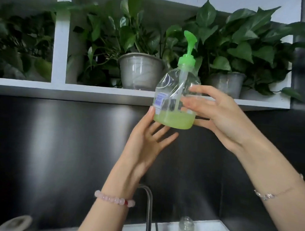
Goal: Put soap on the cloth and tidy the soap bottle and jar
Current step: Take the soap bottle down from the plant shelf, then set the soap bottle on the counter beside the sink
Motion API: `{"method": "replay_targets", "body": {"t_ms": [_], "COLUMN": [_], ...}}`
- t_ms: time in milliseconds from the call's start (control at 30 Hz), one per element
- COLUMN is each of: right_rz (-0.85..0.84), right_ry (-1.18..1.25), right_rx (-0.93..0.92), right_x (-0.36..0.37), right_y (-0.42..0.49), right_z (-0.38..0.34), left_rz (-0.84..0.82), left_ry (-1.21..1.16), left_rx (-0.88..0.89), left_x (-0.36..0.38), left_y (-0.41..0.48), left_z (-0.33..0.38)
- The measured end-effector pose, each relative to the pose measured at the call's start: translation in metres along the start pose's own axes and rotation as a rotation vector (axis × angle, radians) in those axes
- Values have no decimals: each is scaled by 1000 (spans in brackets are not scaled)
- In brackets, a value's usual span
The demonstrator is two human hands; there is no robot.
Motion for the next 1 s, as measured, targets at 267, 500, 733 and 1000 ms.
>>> {"method": "replay_targets", "body": {"t_ms": [267, 500, 733, 1000], "right_rz": [-40, -11, 110, 259], "right_ry": [69, 102, -33, -33], "right_rx": [148, 328, 474, 632], "right_x": [10, 21, 5, -50], "right_y": [-105, -165, -191, -234], "right_z": [67, 131, 188, 264], "left_rz": [-49, 38, 81, 125], "left_ry": [-275, -410, -273, 221], "left_rx": [-149, -273, -377, -364], "left_x": [-32, -61, -88, -101], "left_y": [-77, -102, -102, -85], "left_z": [-109, -183, -245, -310]}}
Point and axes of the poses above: each hand's wrist, its own y-axis towards the middle knuckle, its own x-axis out of the palm, z = x × y, the point moved 7 cm from there along y, towards the middle knuckle, and after that the axes turned 8 degrees about -x, right-handed, at the moved point
